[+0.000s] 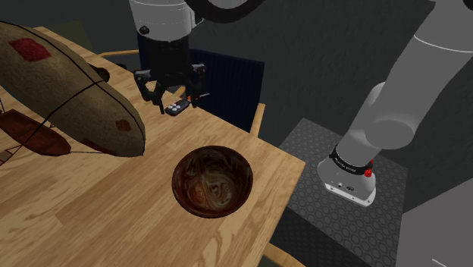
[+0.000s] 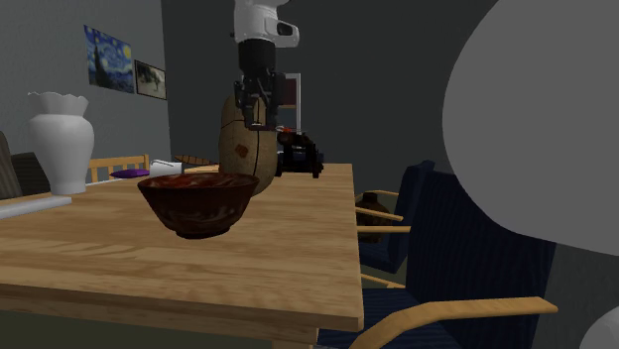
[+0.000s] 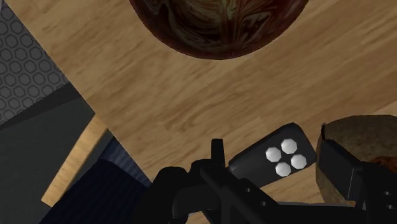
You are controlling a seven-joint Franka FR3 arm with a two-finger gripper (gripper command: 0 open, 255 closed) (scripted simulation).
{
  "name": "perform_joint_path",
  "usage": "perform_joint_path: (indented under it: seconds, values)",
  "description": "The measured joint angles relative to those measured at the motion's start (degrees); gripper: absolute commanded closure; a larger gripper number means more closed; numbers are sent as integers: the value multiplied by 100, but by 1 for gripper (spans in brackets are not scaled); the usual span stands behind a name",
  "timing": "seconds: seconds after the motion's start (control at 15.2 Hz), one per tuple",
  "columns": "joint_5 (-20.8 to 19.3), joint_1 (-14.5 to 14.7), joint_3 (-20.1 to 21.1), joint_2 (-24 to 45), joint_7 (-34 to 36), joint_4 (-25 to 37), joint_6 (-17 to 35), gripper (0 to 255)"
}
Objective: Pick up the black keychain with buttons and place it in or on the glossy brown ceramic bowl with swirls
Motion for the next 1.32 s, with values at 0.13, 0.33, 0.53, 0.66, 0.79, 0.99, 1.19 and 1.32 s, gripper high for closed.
perform_joint_path:
  seconds: [0.13, 0.33, 0.53, 0.66, 0.79, 0.99, 1.19, 1.32]
  values:
    - [78, 110, 110, -133, 197, -82, -28, 255]
    - [222, 268, 275, -363, 477, -290, -5, 255]
    - [333, 444, 458, -527, 807, -437, 13, 255]
    - [400, 558, 581, -621, 1024, -427, -67, 255]
    - [485, 679, 710, -733, 1247, -555, -20, 255]
    - [459, 728, 786, -691, 1378, -649, 104, 255]
    - [422, 743, 819, -633, 1436, -816, 312, 255]
    - [405, 744, 826, -608, 1446, -947, 462, 255]
